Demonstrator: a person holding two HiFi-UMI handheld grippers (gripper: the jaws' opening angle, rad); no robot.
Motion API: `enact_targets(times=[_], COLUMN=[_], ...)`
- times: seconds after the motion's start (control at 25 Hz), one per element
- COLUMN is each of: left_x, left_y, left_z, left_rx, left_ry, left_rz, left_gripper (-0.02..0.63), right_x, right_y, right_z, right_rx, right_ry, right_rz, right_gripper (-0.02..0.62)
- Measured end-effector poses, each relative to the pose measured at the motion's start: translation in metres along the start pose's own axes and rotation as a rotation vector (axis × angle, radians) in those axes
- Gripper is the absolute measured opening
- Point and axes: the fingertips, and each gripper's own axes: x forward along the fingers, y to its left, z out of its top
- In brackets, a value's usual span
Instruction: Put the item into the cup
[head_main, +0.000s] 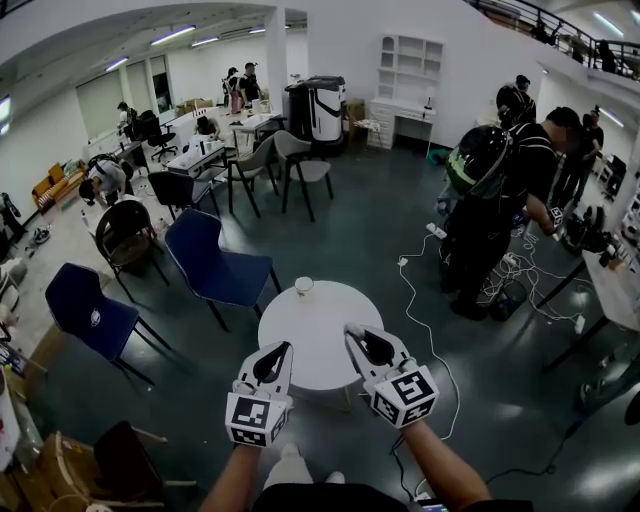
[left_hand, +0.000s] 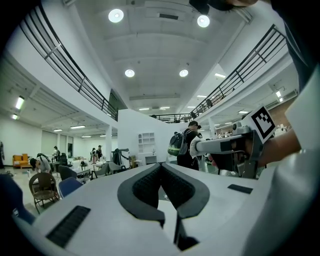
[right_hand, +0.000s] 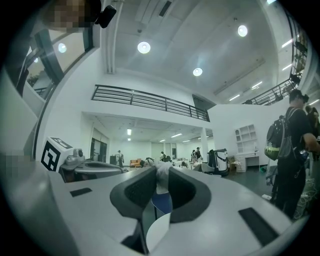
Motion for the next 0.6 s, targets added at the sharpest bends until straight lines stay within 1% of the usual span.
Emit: enact_targets(times=[0.24, 0.6], left_x=[0.008, 0.037], left_y=[0.008, 0.039], left_z=[-0.004, -0.013], left_rx=[-0.016, -0.023], left_ry=[0.002, 0.01], left_rz=[0.006, 0.003], left_gripper=[0.014, 0.014], right_x=[0.01, 0.048], right_y=[-0.005, -0.022], right_z=[-0.005, -0.009], right_rx=[0.004, 0.014], right_ry=[0.01, 0.016], right_rz=[0.012, 0.002], right_gripper=[0.076, 0.075])
